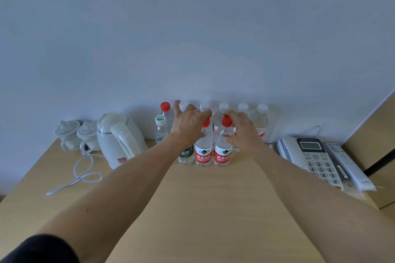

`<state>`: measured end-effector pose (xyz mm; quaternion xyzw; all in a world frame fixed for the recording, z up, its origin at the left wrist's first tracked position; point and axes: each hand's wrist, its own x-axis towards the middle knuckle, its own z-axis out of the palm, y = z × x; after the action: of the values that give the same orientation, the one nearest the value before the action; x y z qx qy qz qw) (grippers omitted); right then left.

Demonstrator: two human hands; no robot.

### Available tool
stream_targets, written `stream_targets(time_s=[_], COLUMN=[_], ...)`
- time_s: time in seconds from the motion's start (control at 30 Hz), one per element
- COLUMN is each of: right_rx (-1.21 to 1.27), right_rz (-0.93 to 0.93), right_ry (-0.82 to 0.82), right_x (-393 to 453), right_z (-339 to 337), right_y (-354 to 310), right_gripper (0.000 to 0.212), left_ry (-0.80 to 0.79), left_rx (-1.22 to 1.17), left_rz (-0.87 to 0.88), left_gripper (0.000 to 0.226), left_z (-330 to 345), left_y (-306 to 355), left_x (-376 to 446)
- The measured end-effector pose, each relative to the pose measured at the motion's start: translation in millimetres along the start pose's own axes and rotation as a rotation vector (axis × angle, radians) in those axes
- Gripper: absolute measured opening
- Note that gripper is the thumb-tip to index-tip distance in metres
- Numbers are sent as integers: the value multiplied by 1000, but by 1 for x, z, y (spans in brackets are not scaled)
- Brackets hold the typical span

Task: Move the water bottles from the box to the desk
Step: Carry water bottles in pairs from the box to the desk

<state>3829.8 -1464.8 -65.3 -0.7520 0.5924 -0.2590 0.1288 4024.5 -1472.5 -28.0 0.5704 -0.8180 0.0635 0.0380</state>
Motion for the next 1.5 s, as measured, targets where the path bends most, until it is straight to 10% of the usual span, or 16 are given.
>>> stream_targets(time_s=[1.5], right_rx=[-23], right_rz=[43], right_ry=[28], right_x=[-5], right_z=[0], right_y=[-8], right_gripper=[73], left_ry=[42], left_rx=[-51], left_rz=[-48], left_gripper=[51], left_z=[15], left_y=[2], left_x=[2])
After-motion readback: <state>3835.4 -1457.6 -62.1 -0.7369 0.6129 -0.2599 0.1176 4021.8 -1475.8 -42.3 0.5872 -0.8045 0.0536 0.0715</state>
